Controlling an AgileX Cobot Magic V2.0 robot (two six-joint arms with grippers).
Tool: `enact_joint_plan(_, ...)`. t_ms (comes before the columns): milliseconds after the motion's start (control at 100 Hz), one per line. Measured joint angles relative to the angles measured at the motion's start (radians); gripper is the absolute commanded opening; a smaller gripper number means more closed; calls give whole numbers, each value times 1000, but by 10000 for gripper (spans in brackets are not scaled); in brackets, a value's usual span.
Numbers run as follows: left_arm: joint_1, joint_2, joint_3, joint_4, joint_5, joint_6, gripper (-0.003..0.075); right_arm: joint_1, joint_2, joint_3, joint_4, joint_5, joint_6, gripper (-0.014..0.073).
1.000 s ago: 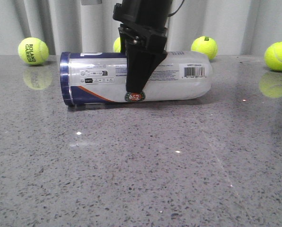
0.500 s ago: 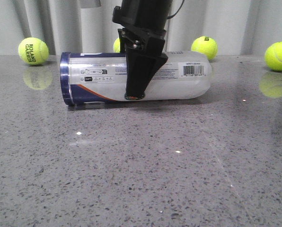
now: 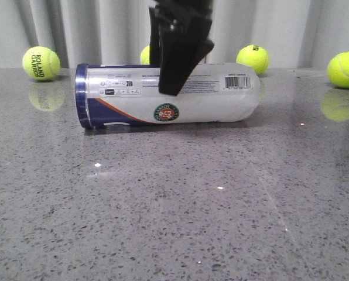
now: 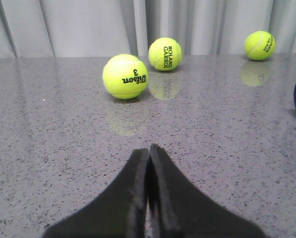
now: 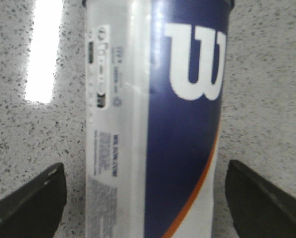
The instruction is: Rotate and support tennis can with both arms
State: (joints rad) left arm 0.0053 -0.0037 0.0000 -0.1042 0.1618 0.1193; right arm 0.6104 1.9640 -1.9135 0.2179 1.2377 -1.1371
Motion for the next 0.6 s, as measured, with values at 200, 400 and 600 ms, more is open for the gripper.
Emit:
enact_joint_plan(200, 0, 0, 0, 0, 0, 0, -20, 0, -78, 0, -4, 0, 45, 633)
enact_joint_plan(400, 0, 0, 0, 0, 0, 0, -20, 0, -157, 0, -51, 8, 354, 633)
enact_joint_plan(600, 0, 0, 0, 0, 0, 0, -20, 1, -205, 0, -236, 10, 793, 633)
